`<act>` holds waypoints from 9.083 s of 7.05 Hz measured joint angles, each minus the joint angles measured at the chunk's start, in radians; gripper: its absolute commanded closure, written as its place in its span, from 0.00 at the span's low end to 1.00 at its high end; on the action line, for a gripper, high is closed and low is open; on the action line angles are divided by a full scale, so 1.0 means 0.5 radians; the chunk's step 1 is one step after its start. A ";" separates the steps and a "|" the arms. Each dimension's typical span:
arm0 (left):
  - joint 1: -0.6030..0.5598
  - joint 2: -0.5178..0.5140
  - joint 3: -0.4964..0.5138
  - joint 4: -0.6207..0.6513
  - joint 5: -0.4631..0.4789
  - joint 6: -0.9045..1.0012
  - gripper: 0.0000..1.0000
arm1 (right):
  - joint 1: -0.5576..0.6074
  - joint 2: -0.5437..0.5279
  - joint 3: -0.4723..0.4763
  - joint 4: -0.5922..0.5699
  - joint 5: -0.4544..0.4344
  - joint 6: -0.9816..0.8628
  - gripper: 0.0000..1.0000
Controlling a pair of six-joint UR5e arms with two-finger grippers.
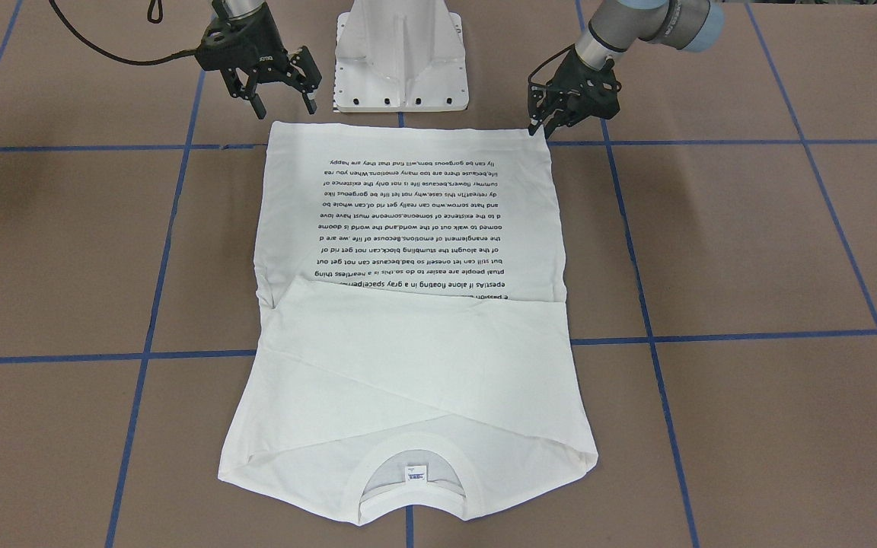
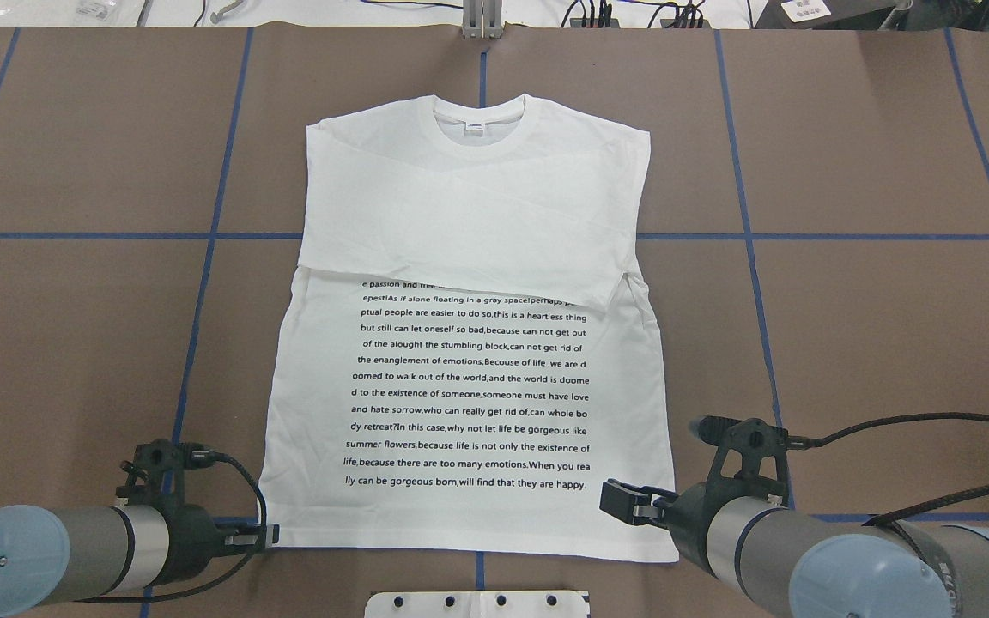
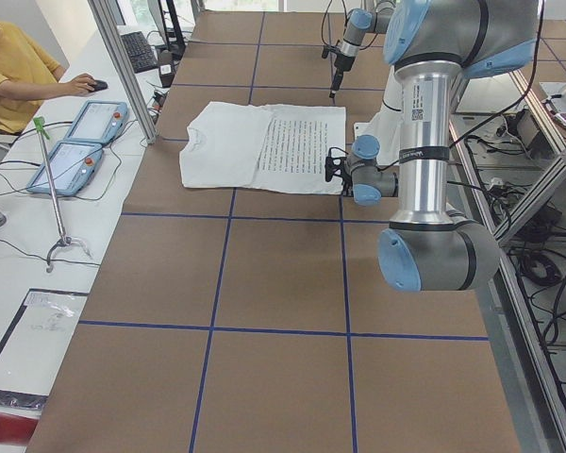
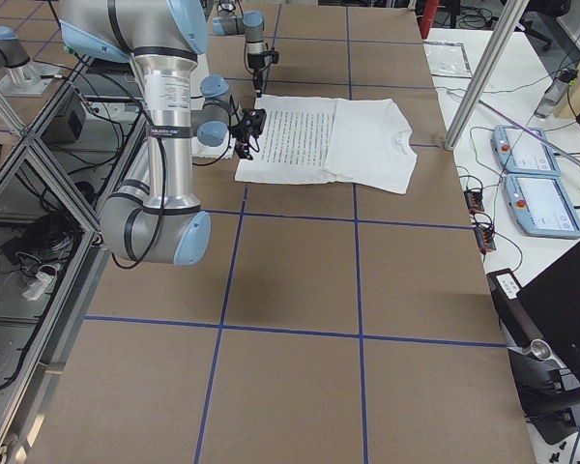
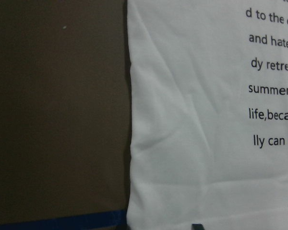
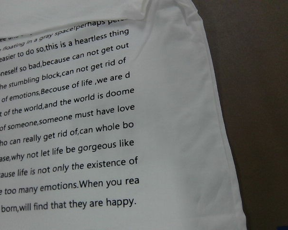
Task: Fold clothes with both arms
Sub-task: 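Lower both grippers and pinch the two hem corners nearest the robot, then lift the hem with both grippers and fold it toward the collar, then release the hem and raise both grippers, moving the left gripper toward the shirt's side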
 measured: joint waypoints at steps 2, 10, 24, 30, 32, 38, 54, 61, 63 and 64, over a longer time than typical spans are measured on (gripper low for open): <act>0.003 0.000 -0.005 0.000 0.000 0.000 1.00 | -0.032 -0.013 -0.009 0.003 -0.036 0.000 0.00; -0.006 0.002 -0.199 0.001 -0.018 0.015 1.00 | -0.362 -0.148 -0.204 0.002 -0.445 0.516 0.32; -0.005 0.012 -0.203 -0.008 -0.021 0.012 1.00 | -0.459 -0.141 -0.253 -0.087 -0.486 0.500 0.49; -0.007 0.015 -0.203 -0.011 -0.021 0.015 1.00 | -0.447 -0.017 -0.276 -0.245 -0.492 0.479 0.87; -0.007 0.015 -0.204 -0.011 -0.021 0.013 1.00 | -0.427 -0.014 -0.278 -0.250 -0.489 0.440 1.00; -0.032 0.176 -0.818 0.333 -0.216 0.018 1.00 | -0.322 -0.060 0.450 -0.844 -0.276 0.278 1.00; -1.438 -0.951 0.419 1.111 -0.609 1.450 1.00 | 1.113 1.270 -1.019 -0.627 0.561 -0.803 1.00; -1.434 -0.962 0.757 0.743 -0.615 1.470 0.00 | 1.172 1.346 -1.515 -0.211 0.546 -0.862 0.00; -1.432 -0.870 0.564 0.744 -0.664 1.460 0.00 | 1.175 1.347 -1.528 -0.157 0.557 -0.879 0.00; -1.423 -0.719 0.396 0.741 -0.690 1.439 0.00 | 1.176 1.347 -1.527 -0.152 0.559 -0.884 0.00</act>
